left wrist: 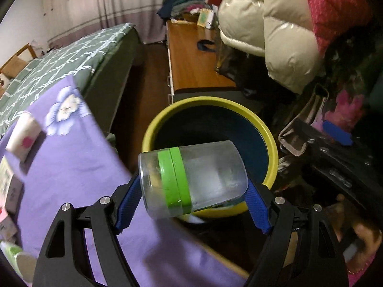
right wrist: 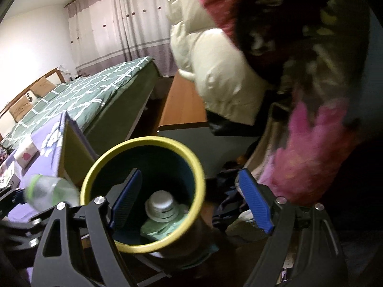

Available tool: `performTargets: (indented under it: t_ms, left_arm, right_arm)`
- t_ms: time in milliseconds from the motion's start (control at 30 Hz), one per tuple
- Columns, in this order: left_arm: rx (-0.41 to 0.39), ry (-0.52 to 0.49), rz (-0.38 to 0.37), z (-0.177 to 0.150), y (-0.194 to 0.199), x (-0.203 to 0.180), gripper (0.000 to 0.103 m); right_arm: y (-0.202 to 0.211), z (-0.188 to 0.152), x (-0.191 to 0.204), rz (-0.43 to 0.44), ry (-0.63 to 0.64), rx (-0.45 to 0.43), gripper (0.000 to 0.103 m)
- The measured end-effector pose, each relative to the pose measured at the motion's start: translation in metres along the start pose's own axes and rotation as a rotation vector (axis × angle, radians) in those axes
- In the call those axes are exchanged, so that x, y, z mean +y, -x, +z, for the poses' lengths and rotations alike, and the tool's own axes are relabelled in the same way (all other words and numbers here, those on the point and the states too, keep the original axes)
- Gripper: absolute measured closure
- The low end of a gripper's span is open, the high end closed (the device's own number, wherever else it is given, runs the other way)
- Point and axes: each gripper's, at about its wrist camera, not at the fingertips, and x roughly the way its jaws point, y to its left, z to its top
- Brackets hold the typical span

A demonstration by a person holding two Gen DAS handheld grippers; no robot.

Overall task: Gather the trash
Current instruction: 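Carry the clear bottle over the bin and open the left gripper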

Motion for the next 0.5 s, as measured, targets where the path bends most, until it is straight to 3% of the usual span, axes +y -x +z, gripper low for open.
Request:
performTargets:
  t_ms: [333,367,433,500]
  left_arm:
    - [0.088,-0.044,0.050,0.028,-0.062,-0.024,0.025]
    - [0.088,-0.046,0.058,0.030,-0.066,-0.024,0.023]
    - [0.073,-0.050,0.072,0.034,-0.067,-0.025,0.011]
    - [0.051,-0.038,0.081,0.035,-0.060,-0.020,0.008]
  right_arm:
    - [0.009,0.003,-0.036,-0.015,-0.056,-0.020,0.024]
    - [0.010,0.004,-0.035,-0.014,-0.057,-0.022,0.024]
    - [0.010,0.004,-0.033,-0.011,-0.053,-0.024,0.024]
    - [0.012,0.003,-0.030,-0.006,-0.046,-0.024,0.024]
